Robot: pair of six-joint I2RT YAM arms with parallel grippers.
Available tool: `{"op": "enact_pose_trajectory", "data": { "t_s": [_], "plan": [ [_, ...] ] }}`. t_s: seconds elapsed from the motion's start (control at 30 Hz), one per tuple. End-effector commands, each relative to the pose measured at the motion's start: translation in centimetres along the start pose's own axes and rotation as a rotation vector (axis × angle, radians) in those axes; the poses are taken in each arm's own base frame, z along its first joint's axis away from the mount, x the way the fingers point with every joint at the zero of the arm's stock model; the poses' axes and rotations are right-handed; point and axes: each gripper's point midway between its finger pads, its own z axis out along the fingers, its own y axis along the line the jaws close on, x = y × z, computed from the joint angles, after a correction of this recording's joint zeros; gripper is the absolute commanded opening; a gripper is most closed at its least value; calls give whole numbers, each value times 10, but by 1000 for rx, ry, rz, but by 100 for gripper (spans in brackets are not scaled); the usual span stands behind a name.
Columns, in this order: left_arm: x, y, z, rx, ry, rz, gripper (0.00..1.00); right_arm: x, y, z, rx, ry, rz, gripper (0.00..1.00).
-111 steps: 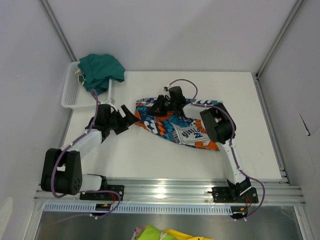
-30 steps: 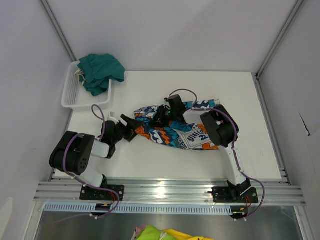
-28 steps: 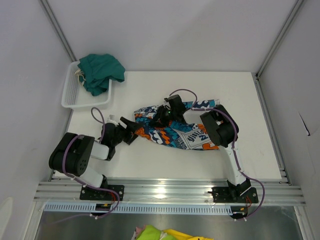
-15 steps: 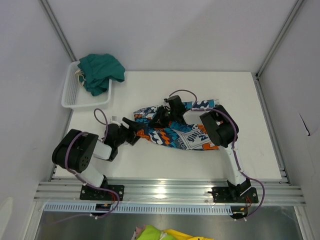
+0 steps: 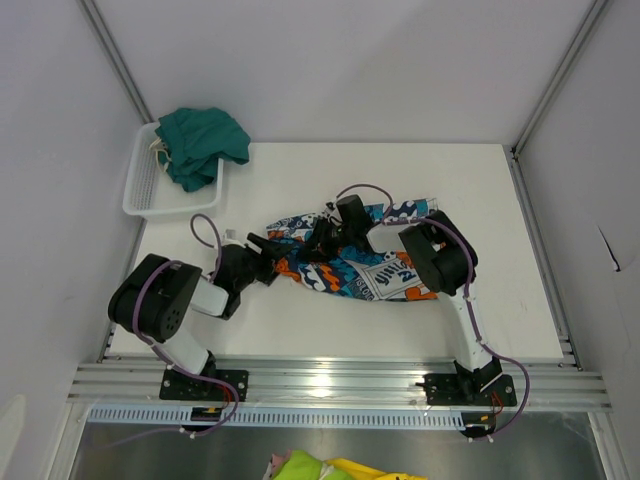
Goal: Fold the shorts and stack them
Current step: Fold the shorts
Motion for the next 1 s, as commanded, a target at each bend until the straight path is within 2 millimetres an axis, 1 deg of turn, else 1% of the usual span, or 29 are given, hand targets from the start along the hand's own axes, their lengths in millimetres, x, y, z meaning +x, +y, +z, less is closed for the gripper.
{"op": "enact_pose_trajectory", "data": {
  "t_s": [0.0, 0.07, 0.27, 0.33, 0.37, 0.4, 0.53, 0.6, 0.63, 0.7, 0.73, 0.77, 0.8, 0.83, 0.9, 0.93, 0.97],
  "plan": [
    [-13, -24, 5, 60, -66, 82, 76, 33, -25, -1, 73, 84, 20, 27],
    [-12, -25, 6, 63, -61, 95, 70, 34, -27, -3, 73, 88, 16, 27],
    [-9, -39, 5, 131, -48, 157, 70, 47, -33, -10, 68, 117, 1, 27],
    [-4, -43, 5, 150, -29, 189, 69, 49, -37, -13, 81, 118, -6, 27],
    [-4, -49, 8, 167, -26, 201, 69, 52, -37, -14, 86, 124, -18, 27],
    [-2, -47, 9, 162, -14, 207, 69, 53, -36, -15, 87, 128, -24, 27],
    [5, -55, 18, 173, 16, 229, 63, 57, -36, -20, 92, 134, -44, 27],
    [6, -53, 17, 169, 20, 231, 60, 57, -35, -22, 97, 135, -53, 27],
    [7, -52, 18, 166, 23, 235, 57, 58, -35, -22, 96, 137, -56, 27],
    [8, -51, 22, 137, 31, 247, 48, 58, -34, -23, 94, 139, -62, 27],
    [9, -50, 23, 120, 33, 263, 40, 58, -34, -23, 94, 137, -63, 26],
    [9, -52, 26, 112, 32, 271, 36, 58, -34, -23, 95, 138, -62, 27],
    [13, -50, 28, 86, 45, 281, 31, 58, -34, -23, 96, 135, -62, 27],
    [13, -47, 29, 66, 45, 292, 23, 58, -34, -23, 95, 134, -62, 26],
    [13, -43, 32, 26, 42, 303, 17, 58, -34, -24, 93, 127, -66, 26],
    [13, -49, 34, 28, 43, 318, 13, 58, -31, -25, 89, 124, -72, 27],
    [13, -42, 34, -8, 48, 319, 10, 56, -30, -27, 86, 119, -79, 27]
  ]
}}
